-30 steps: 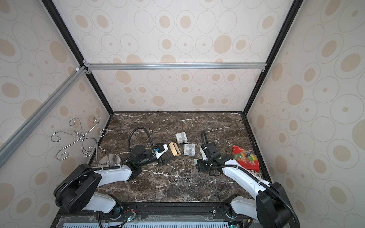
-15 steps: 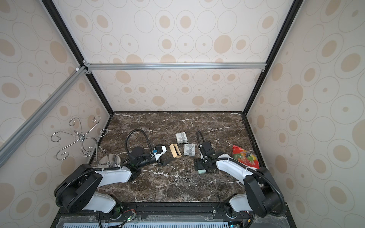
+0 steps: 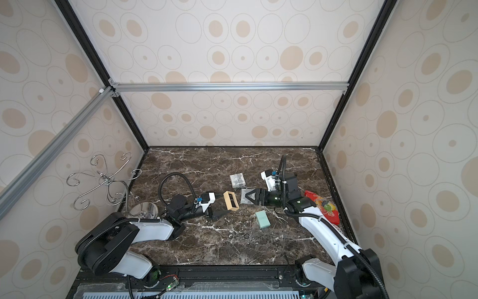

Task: Take the rings out of the lift-off lid box
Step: Place the jewelry box at the center of the board.

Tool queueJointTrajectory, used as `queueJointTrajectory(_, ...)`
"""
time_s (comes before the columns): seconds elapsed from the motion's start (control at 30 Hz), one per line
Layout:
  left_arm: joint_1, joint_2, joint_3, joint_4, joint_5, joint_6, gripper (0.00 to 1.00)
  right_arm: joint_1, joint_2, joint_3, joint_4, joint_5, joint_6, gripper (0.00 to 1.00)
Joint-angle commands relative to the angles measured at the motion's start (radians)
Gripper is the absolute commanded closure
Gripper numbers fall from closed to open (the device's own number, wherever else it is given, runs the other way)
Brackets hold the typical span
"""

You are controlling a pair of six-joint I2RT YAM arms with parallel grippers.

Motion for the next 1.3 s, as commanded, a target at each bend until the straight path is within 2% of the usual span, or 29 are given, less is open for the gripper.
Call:
queueJointTrajectory(0.0,-0.011,0.005,0.019,0.056,0.024,-0.025,0.43,0.003,0.044,-0.013,0.181,-0.166,0.108,0.35)
queueJointTrajectory(0.13,-0.014,0.011,0.028,0.049,0.02,-0.023,0.43,0.016,0.074,0.007,0.175,-0.165,0.096,0.39)
queueJointTrajectory(0.3,-0.017,0.011,0.029,0.041,0.012,-0.016,0.43,0.067,0.132,0.054,0.108,-0.145,0.053,0.49)
queueJointTrajectory(0.63,-0.02,0.01,0.043,0.009,0.005,0.002,0.43,0.116,0.189,0.054,0.144,-0.143,0.067,0.62)
queueJointTrajectory(0.77,-0.021,0.031,0.077,-0.023,0.015,0.002,0.43,0.131,0.201,0.048,0.178,-0.157,0.081,0.7)
queueJointTrajectory(1.03,-0.031,0.003,0.1,-0.091,-0.006,0.035,0.43,0.133,0.24,0.052,0.211,-0.188,0.095,0.99)
queueJointTrajectory(1.27,-0.033,0.007,0.074,-0.056,-0.014,0.026,0.43,0.133,0.22,0.097,0.136,-0.179,0.051,1.0)
